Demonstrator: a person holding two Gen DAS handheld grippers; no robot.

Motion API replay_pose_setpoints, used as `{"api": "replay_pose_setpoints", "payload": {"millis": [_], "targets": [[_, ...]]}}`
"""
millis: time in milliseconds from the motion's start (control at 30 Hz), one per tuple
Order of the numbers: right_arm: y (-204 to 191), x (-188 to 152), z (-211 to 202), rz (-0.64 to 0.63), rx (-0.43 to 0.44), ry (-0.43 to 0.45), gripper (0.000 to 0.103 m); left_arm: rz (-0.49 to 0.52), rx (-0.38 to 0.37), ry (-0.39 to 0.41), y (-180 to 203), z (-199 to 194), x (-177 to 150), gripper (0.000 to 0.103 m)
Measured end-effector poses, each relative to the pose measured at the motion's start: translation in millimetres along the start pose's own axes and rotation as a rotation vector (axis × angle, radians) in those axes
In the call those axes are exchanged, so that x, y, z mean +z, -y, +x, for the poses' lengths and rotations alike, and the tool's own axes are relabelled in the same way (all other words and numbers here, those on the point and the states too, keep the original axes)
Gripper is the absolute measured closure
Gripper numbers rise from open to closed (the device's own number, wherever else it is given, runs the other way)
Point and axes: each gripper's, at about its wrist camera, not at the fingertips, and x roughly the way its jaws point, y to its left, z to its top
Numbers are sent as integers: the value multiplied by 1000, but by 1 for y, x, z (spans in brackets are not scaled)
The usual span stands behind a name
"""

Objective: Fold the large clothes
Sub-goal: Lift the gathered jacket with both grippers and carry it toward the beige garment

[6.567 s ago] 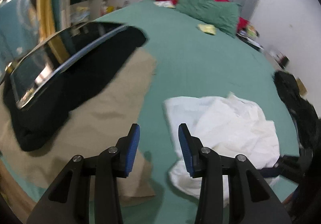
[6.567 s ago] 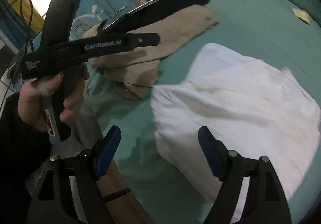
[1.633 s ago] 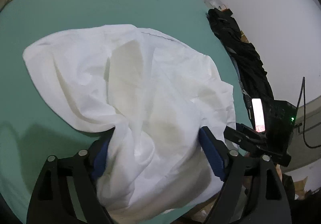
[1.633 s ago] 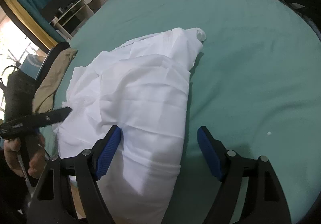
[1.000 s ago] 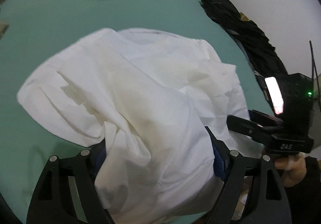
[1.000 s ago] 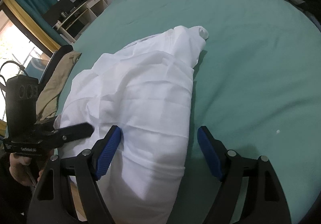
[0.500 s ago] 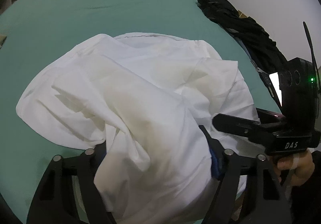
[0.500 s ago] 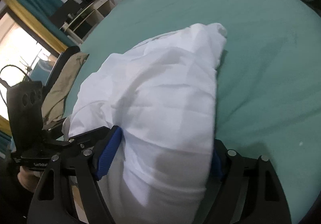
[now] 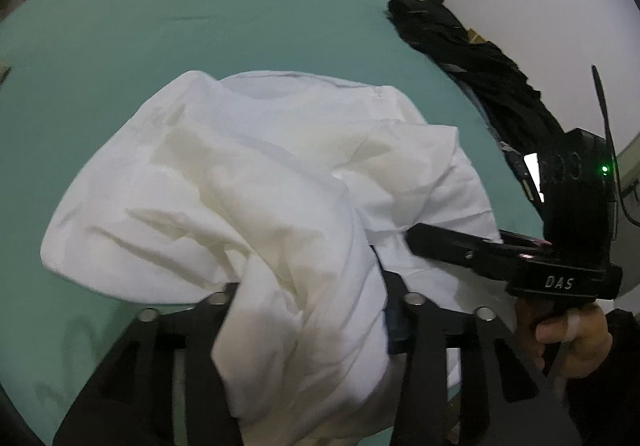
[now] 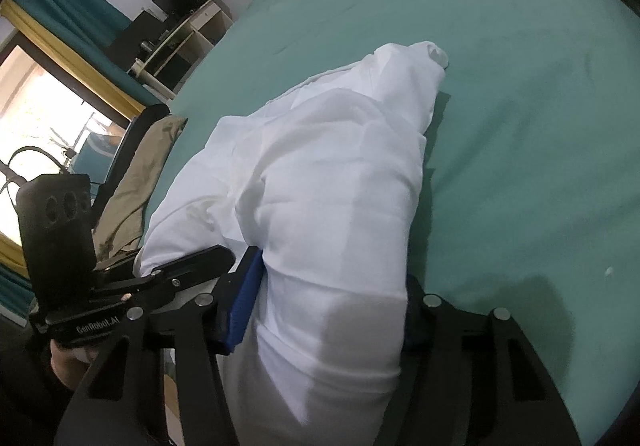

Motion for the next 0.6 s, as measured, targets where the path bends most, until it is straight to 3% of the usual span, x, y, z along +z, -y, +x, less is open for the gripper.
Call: {"api": "replay_pose_setpoints", "payload": {"millis": [133, 267, 400, 500, 600], "targets": [[1, 1, -2, -5, 7, -14, 46, 14, 42, 5, 1, -1, -4, 33], [1, 0, -2, 0, 6, -17, 46, -14, 40, 3, 2, 6, 0, 27], [-1, 0, 2, -7, 0, -16, 48, -5, 47, -2, 11, 11, 3, 28], [-4, -1, 3, -7, -12, -17, 58, 21, 37, 7, 23, 12, 4, 55], [-3, -1, -1, 1, -15, -8, 68, 73, 79, 33, 37, 9, 3, 66]]}}
